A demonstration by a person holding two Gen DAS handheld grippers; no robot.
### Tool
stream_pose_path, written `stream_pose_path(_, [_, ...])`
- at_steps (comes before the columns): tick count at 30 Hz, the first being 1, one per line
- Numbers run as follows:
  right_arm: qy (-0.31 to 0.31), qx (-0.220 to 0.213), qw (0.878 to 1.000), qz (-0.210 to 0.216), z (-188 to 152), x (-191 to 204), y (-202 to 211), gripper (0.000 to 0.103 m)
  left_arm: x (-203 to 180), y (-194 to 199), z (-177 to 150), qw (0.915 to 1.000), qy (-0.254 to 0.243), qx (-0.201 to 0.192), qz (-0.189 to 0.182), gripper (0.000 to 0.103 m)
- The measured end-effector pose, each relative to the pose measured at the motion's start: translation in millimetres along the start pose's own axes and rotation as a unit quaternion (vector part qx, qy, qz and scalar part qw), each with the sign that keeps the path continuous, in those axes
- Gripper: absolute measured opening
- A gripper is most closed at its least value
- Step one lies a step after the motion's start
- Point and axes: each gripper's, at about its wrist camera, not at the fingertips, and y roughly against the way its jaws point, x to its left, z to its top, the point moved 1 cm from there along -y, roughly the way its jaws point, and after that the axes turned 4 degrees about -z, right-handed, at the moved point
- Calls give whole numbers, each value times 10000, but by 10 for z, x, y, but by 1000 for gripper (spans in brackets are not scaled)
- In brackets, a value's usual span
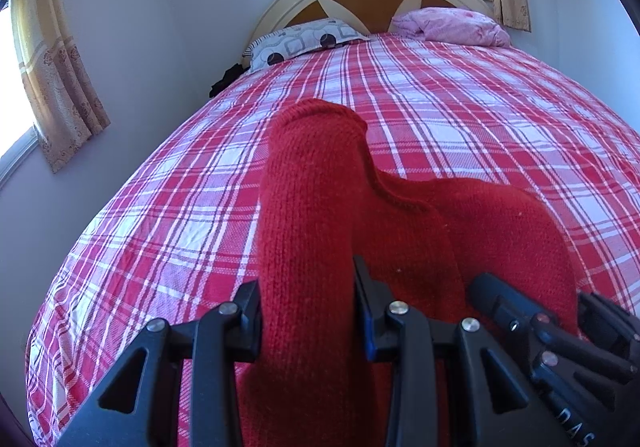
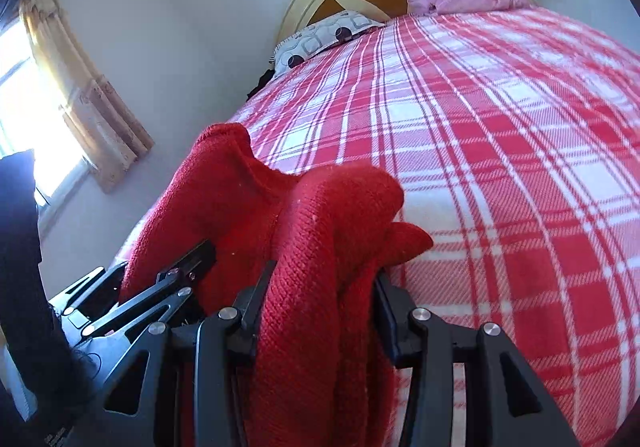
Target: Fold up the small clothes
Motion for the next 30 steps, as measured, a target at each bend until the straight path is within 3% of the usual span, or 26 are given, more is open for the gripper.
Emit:
stream_pose_path(11, [-439, 340, 9980, 309, -39, -272, -205, 45, 25, -238, -82, 9993, 112, 342, -91, 41])
stream_pose_path(14, [-469, 364, 9977, 340, -49, -282, -217, 45, 44, -279, -87, 9989, 145, 428, -111, 53])
stream_pose_path(17, [-465, 393, 9975, 356, -56, -277, -226, 45, 178, -364, -83, 9966, 495, 580, -307, 65])
stream_pose_path(20, [-439, 399, 9976, 347, -58, -270, -224, 45, 357, -468, -99, 9909, 995, 775, -474, 85])
stream_pose_path(24, [-475, 422, 9972, 385, -54, -284, -241, 45, 566, -622, -168, 9746, 1691, 1123, -946, 100])
stream_pose_path(27, [-588, 467, 9959, 500, -53, -330, -261, 47, 680, -722, -228, 9587, 2095, 1408, -1312, 103])
stream_pose_path(30, [-722, 520, 9937, 676, -51, -382, -276, 49, 626, -662, -227, 9631, 1870, 1477, -1255, 103])
